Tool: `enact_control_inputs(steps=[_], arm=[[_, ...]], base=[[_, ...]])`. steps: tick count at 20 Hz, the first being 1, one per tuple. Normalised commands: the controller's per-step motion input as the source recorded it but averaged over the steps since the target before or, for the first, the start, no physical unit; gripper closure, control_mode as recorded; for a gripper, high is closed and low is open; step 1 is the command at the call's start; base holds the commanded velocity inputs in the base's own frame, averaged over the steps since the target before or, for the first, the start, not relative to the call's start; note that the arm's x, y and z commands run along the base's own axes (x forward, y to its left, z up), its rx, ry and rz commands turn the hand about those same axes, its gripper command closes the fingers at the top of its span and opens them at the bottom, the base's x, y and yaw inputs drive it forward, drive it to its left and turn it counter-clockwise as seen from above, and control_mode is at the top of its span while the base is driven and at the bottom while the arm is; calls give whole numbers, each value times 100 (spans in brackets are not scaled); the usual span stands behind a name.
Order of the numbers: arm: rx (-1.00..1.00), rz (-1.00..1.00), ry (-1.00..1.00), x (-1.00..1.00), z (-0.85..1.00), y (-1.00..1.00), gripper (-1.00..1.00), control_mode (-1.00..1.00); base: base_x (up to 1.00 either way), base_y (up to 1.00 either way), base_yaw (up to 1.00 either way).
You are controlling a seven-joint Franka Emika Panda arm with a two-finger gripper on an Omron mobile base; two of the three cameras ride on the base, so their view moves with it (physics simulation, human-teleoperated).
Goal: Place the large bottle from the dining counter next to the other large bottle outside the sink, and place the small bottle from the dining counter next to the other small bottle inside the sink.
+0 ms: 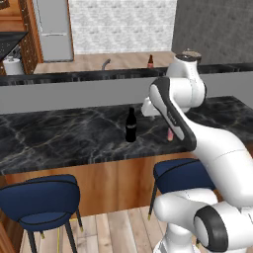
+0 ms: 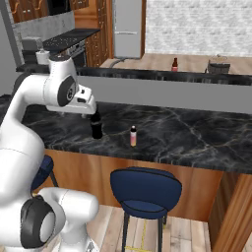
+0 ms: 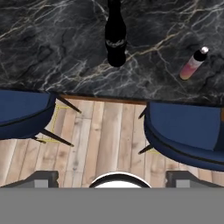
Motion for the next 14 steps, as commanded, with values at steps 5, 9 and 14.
enact_control_inputs(steps=[5,9,14], arm=[[0,0,-3,5,-1,41,-100,-100],[0,0,-5,16,-6,12,-100,-100],[0,1,-6,20,-6,-3,-100,-100]], base=[[0,0,0],[0,0,0],[0,0,0]])
